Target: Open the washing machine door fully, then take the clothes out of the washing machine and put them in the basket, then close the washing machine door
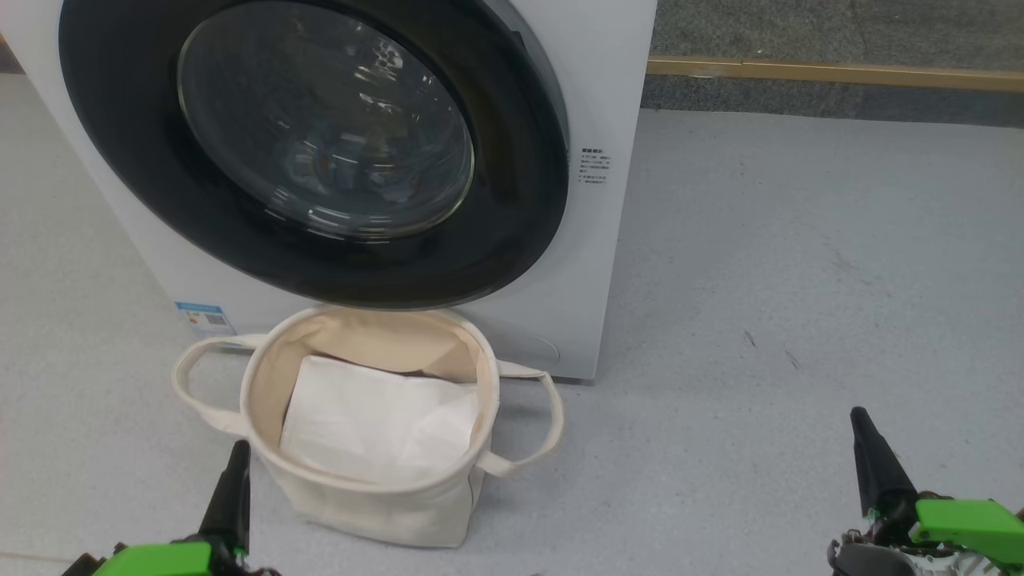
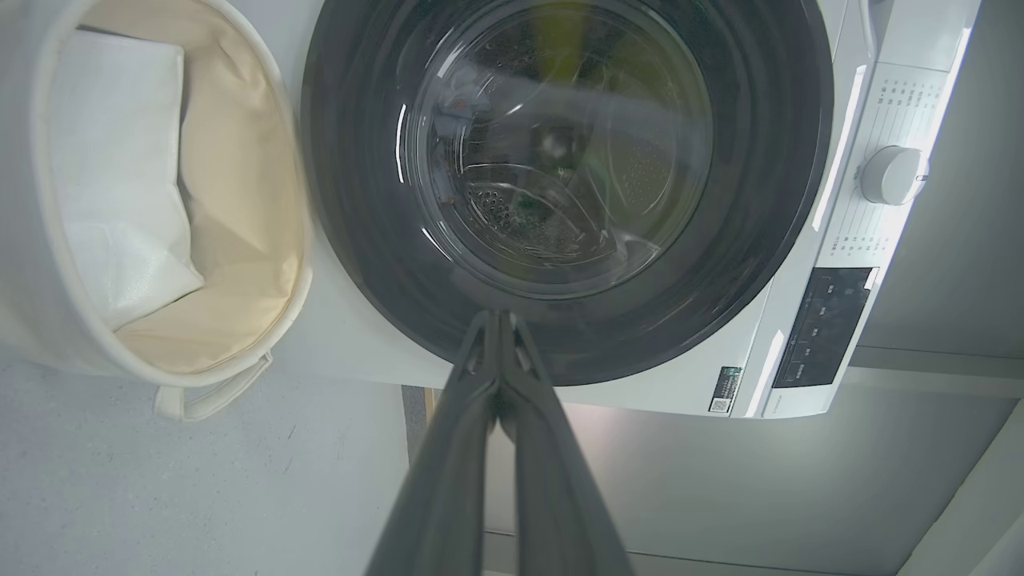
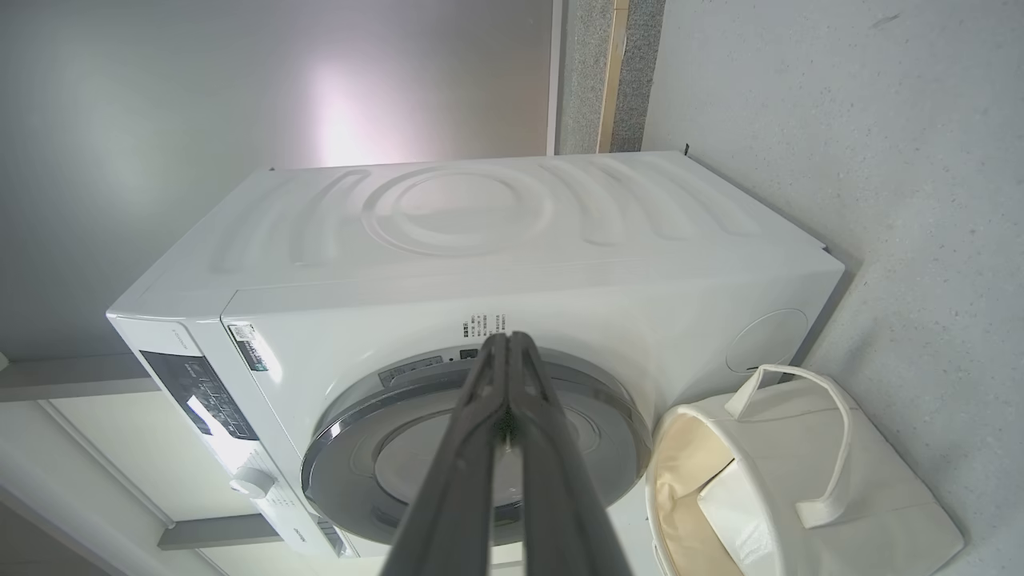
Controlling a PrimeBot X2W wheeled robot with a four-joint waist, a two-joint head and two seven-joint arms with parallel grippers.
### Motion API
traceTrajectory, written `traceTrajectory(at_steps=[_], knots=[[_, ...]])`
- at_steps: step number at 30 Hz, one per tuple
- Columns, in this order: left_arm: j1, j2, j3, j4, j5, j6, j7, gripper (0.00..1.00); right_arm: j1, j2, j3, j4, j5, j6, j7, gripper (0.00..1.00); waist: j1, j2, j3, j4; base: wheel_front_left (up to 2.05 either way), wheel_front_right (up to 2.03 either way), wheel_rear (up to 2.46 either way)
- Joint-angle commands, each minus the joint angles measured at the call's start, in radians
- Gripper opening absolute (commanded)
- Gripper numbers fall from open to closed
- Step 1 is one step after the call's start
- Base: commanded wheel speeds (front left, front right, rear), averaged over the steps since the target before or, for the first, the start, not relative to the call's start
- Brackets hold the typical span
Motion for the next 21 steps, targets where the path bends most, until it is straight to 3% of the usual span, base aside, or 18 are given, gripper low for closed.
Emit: traceTrajectory(at_steps=[1, 21], knots=[[-0.044, 0.006, 0.034, -0.027, 0.01, -0.007, 0.006, 0.0, -0.049, -0.007, 0.019, -0.031, -0.006, 0.0, 0.008, 0.0, 0.0, 0.0, 0.0, 0.0, 0.0, 0.0, 0.0], [-0.044, 0.006, 0.036, -0.026, 0.011, -0.007, 0.007, 0.0, -0.05, -0.007, 0.018, -0.031, -0.007, 0.0, 0.008, 0.0, 0.0, 0.0, 0.0, 0.0, 0.0, 0.0, 0.0]])
